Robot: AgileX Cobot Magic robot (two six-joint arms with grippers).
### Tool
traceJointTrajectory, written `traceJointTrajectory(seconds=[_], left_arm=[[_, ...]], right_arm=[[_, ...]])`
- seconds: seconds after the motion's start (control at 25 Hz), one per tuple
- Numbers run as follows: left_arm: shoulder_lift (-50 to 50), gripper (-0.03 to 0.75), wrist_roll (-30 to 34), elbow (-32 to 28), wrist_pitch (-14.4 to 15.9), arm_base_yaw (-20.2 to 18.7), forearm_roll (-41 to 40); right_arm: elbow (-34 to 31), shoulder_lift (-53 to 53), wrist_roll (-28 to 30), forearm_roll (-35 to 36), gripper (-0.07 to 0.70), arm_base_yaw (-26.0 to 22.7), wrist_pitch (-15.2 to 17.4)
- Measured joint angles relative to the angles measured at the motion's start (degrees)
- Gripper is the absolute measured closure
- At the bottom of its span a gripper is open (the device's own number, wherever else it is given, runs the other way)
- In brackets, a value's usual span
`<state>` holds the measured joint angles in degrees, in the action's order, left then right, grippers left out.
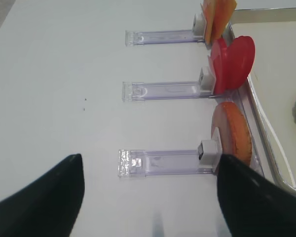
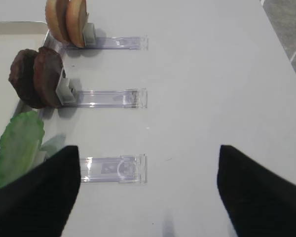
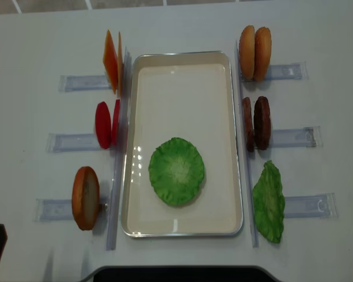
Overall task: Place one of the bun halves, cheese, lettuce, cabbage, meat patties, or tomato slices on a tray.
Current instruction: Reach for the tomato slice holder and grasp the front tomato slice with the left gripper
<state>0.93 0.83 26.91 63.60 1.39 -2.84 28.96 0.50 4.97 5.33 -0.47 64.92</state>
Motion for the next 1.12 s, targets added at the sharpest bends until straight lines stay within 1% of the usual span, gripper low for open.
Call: traceJointTrajectory(seconds=[1.12], left_arm=[[0.0,0.073,0.0,0.0,0.0,0.0,0.0]], right_arm=[[0.0,0.0,0.0,0.0,0.089,0.0,0.0]])
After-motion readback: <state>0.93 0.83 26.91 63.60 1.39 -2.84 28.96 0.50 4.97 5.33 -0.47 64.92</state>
